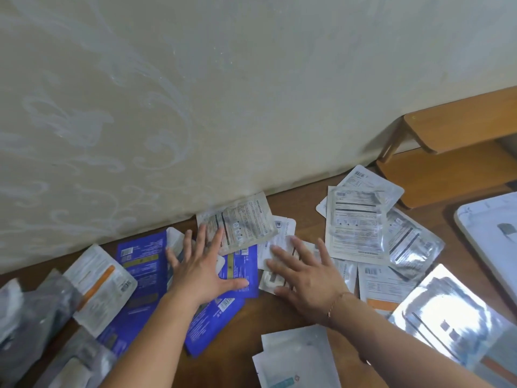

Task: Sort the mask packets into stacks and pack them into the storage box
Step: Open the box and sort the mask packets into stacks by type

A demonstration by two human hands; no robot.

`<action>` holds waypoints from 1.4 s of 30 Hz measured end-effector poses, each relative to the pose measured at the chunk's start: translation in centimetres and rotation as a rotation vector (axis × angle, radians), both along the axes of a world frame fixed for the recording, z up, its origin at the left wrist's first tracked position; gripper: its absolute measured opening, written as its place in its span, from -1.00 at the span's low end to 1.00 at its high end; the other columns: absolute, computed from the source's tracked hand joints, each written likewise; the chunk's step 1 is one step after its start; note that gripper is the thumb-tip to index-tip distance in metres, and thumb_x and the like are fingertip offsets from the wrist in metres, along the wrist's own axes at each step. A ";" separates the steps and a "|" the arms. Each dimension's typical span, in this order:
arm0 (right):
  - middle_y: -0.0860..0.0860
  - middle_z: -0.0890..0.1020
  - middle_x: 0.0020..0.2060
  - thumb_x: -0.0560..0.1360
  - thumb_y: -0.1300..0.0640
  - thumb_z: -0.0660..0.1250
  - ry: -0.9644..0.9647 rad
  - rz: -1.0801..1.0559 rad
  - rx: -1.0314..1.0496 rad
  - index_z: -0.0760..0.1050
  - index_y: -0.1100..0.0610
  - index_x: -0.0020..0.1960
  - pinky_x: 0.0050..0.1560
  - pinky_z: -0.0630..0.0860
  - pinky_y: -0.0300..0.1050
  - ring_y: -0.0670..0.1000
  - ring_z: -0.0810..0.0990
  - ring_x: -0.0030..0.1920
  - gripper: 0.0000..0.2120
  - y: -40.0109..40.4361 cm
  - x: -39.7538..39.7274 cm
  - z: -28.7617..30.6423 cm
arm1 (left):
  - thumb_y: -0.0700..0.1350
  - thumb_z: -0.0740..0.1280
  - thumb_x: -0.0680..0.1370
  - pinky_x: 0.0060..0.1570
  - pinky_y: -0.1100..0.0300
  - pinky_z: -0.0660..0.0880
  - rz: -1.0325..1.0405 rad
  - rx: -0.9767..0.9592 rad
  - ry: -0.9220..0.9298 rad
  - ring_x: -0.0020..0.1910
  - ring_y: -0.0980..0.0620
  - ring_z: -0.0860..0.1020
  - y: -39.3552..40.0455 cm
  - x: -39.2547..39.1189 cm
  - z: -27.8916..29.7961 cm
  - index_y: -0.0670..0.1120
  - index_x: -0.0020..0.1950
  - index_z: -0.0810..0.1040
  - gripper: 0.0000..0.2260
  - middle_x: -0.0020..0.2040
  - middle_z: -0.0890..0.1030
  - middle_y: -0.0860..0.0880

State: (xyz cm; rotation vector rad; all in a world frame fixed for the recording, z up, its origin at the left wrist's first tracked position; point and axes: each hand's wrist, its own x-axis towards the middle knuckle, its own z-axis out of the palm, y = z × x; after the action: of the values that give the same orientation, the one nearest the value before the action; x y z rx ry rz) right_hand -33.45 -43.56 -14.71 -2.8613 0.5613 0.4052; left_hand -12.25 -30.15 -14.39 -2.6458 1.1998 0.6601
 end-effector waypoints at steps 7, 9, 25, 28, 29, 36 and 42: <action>-0.16 0.48 0.35 0.59 -0.28 -0.19 0.010 -0.188 -0.137 0.51 -0.22 0.24 0.33 0.06 0.30 0.16 0.29 0.46 -0.45 -2.5 -6.6 0.1 | 0.57 -0.03 0.36 0.44 -0.33 -0.18 -0.092 -0.287 -0.167 0.57 -0.15 -0.11 2.5 -2.0 -1.0 0.12 0.59 -0.13 -0.07 0.61 -0.17 -0.03; -0.12 0.50 0.34 0.57 -0.27 -0.08 -0.027 -0.202 -0.153 0.56 -0.19 0.17 0.34 0.07 0.30 0.18 0.31 0.45 -0.52 -2.5 -6.8 0.0 | 0.48 0.06 0.41 0.42 -0.35 0.06 -0.099 -0.413 -0.225 0.50 -0.17 0.17 2.9 -3.4 -1.1 0.04 0.50 0.24 -0.21 0.53 0.18 -0.08; -0.10 0.13 0.55 0.47 -0.40 0.05 -0.043 -0.134 -0.075 0.26 -0.15 0.45 0.46 0.08 0.20 0.04 0.02 0.55 -0.38 -1.2 1.2 0.1 | 0.53 0.11 0.34 0.30 -0.41 0.16 0.260 -0.286 -0.160 0.47 -0.15 0.22 18.2 -2.0 -1.1 0.14 0.52 0.19 -0.16 0.54 0.17 -0.02; -0.09 0.18 0.52 0.48 -0.37 0.07 0.013 -0.249 -0.095 0.33 -0.12 0.37 0.43 0.14 0.20 0.05 0.05 0.54 -0.44 -2.4 0.3 0.5 | 0.44 0.17 0.38 0.30 -0.35 0.20 0.288 -0.332 -0.170 0.46 -0.15 0.25 21.2 -1.8 -0.9 0.10 0.51 0.23 -0.22 0.54 0.19 -0.05; -0.07 0.22 0.50 0.48 -0.35 0.11 0.039 -0.271 -0.121 0.37 -0.10 0.34 0.41 0.17 0.20 0.07 0.07 0.53 -0.47 -2.4 0.6 0.9 | 0.40 0.19 0.38 0.29 -0.34 0.21 0.318 -0.361 -0.176 0.45 -0.16 0.28 22.2 -1.9 -0.8 0.09 0.50 0.26 -0.25 0.53 0.22 -0.06; 0.05 0.31 0.48 0.42 0.05 0.39 -0.333 0.127 0.050 0.36 0.02 0.43 0.40 0.30 0.16 0.15 0.26 0.48 -0.41 6.2 8.9 3.0 | 0.31 0.22 0.38 0.24 -0.31 0.32 0.468 -0.409 -0.206 0.38 -0.19 0.32 29.5 -3.5 -0.3 0.13 0.37 0.41 -0.41 0.46 0.31 -0.04; -0.15 0.16 0.53 0.47 0.07 0.08 -0.101 0.113 0.079 0.23 -0.14 0.49 0.46 0.02 0.26 0.00 0.06 0.55 -0.42 10.5 11.1 -0.2 | 0.52 0.15 0.26 0.14 -0.44 0.34 0.634 -0.140 -0.222 0.37 -0.24 0.37 36.4 -6.0 -0.2 0.19 0.48 0.27 -0.16 0.49 0.32 -0.06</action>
State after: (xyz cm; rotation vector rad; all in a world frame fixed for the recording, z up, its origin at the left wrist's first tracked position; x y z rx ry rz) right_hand -22.39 -33.03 -14.91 -2.8265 0.3581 0.2910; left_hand -18.28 6.28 -14.62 -3.1226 0.3461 0.3457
